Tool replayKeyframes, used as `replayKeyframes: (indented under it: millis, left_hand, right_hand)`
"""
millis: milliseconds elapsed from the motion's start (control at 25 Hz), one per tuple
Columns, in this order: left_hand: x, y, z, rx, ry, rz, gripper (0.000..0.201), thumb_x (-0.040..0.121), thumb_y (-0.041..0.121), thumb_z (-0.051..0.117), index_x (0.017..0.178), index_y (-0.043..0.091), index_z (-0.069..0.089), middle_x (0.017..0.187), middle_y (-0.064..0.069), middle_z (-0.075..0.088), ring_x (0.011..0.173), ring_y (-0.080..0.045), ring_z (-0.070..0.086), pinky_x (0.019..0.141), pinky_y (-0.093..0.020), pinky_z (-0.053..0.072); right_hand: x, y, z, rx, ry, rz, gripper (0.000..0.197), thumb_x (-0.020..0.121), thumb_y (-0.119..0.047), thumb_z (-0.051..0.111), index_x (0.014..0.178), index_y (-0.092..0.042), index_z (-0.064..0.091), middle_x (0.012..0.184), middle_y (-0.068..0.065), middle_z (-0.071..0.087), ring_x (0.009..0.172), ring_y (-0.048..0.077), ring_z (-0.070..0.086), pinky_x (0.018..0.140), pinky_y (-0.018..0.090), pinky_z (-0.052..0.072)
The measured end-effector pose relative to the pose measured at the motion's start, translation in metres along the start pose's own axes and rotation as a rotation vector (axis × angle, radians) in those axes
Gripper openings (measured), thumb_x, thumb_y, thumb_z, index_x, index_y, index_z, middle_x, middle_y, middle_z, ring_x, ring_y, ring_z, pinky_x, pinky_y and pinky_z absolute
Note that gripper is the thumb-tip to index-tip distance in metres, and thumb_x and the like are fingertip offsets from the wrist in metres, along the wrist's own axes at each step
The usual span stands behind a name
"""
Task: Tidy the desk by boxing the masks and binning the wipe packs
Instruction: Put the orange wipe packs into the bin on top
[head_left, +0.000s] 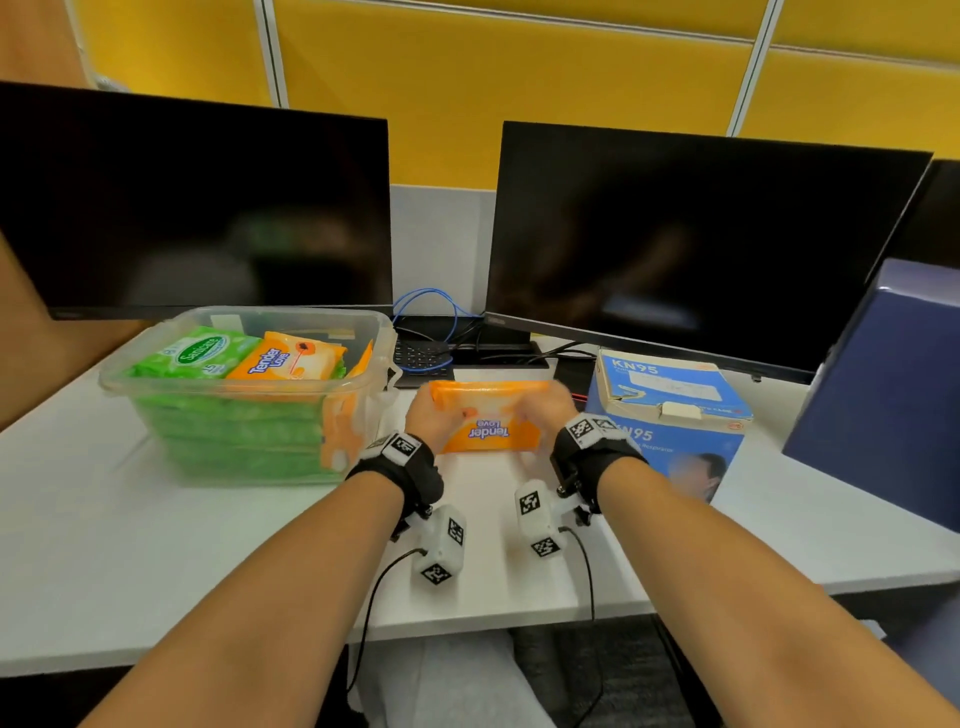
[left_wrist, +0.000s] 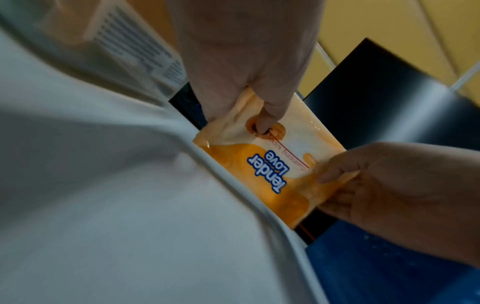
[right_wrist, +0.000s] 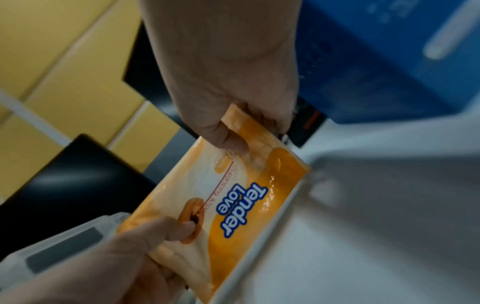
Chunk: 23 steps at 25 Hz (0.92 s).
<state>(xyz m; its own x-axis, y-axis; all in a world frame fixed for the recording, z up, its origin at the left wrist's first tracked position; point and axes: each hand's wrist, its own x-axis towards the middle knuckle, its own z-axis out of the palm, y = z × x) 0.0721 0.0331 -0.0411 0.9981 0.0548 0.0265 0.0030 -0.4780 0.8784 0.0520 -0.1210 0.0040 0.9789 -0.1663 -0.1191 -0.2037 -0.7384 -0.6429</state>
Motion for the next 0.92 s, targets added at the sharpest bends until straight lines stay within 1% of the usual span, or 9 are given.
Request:
replayKeyframes:
  millis: [120,240,320,400,560,640,720,840,920]
  left_hand:
    - [-0.005,0.036,-0.017,-0.161,0.108,0.109,0.04,0.077,0.012,0.069,0.113,0.005,0.055,0.101,-0.008,0.063,0.097,-0.024,0.062,0.079,-0.033,0.05]
    - [-0.021,0.088,-0.049,-0.169,0.157,0.221,0.037,0.083,0.005,0.061,0.118,0.007,0.048,0.1,-0.005,0.054,0.095,-0.024,0.057,0.082,-0.041,0.052]
    - [-0.024,0.109,-0.083,-0.084,0.185,0.283,0.038,0.084,0.008,0.064,0.118,0.007,0.049,0.105,-0.009,0.059,0.1,-0.025,0.058,0.087,-0.039,0.05]
    - [-0.019,0.114,-0.122,0.002,0.195,0.281,0.048,0.08,0.024,0.072,0.119,0.009,0.049,0.115,-0.01,0.061,0.108,-0.024,0.059,0.093,-0.04,0.05]
    - [0.007,0.048,-0.231,0.465,0.41,-0.15,0.078,0.072,0.057,0.064,0.131,0.01,0.045,0.131,-0.018,0.053,0.121,-0.039,0.051,0.099,-0.044,0.045]
    - [0.033,-0.01,-0.274,0.553,0.441,-0.453,0.122,0.042,0.086,0.059,0.137,0.013,0.041,0.137,-0.021,0.049,0.123,-0.042,0.049,0.1,-0.047,0.043]
    - [0.081,-0.066,-0.288,0.592,0.362,-0.48,0.146,0.027,0.102,0.04,0.147,0.019,0.03,0.148,-0.016,0.038,0.132,-0.039,0.042,0.107,-0.05,0.036]
    - [0.022,-0.013,-0.263,0.613,0.235,-0.459,0.124,0.057,0.092,0.045,0.151,0.015,0.021,0.155,-0.014,0.027,0.14,-0.036,0.031,0.114,-0.046,0.028]
    - [-0.007,0.015,-0.246,0.67,0.191,-0.449,0.089,0.085,0.067,0.048,0.151,0.014,0.023,0.155,-0.012,0.028,0.141,-0.032,0.031,0.113,-0.039,0.027]
  right_hand:
    - [0.0,-0.021,-0.02,-0.102,0.324,-0.386,0.05,0.074,-0.019,0.069,0.122,-0.02,0.052,0.121,0.0,0.054,0.122,0.023,0.047,0.109,0.041,0.035]
    - [-0.015,-0.063,-0.049,-0.55,0.376,-0.615,0.035,0.08,-0.046,0.058,0.108,-0.024,0.057,0.101,-0.003,0.063,0.114,0.021,0.05,0.112,0.051,0.02]
    - [-0.023,-0.091,-0.063,-0.518,0.339,-0.681,0.021,0.086,-0.037,0.054,0.1,-0.021,0.054,0.085,-0.003,0.06,0.097,0.023,0.061,0.087,0.039,0.042]
    - [-0.024,-0.112,-0.066,-0.435,0.342,-0.716,0.016,0.088,-0.029,0.053,0.1,-0.018,0.052,0.082,-0.001,0.056,0.081,0.025,0.062,0.065,0.031,0.041]
    - [-0.016,-0.137,-0.054,-0.123,0.32,-0.639,0.017,0.09,-0.03,0.052,0.098,-0.015,0.049,0.087,0.005,0.06,0.077,0.025,0.06,0.064,0.037,0.05]
    - [-0.01,-0.146,-0.049,-0.04,0.262,-0.616,0.02,0.089,-0.032,0.054,0.099,-0.015,0.051,0.09,0.006,0.062,0.079,0.025,0.06,0.067,0.038,0.049]
    - [-0.008,-0.16,-0.047,-0.05,0.218,-0.653,0.018,0.091,-0.03,0.054,0.1,-0.014,0.051,0.091,0.005,0.06,0.081,0.025,0.059,0.064,0.034,0.045]
    - [-0.006,-0.194,-0.045,-0.079,0.216,-0.75,0.017,0.092,-0.025,0.053,0.103,-0.012,0.051,0.094,0.007,0.06,0.086,0.027,0.06,0.067,0.036,0.046]
    - [-0.003,-0.22,-0.041,-0.137,0.162,-0.805,0.02,0.091,-0.022,0.056,0.108,-0.011,0.054,0.102,0.01,0.062,0.092,0.028,0.061,0.071,0.036,0.046]
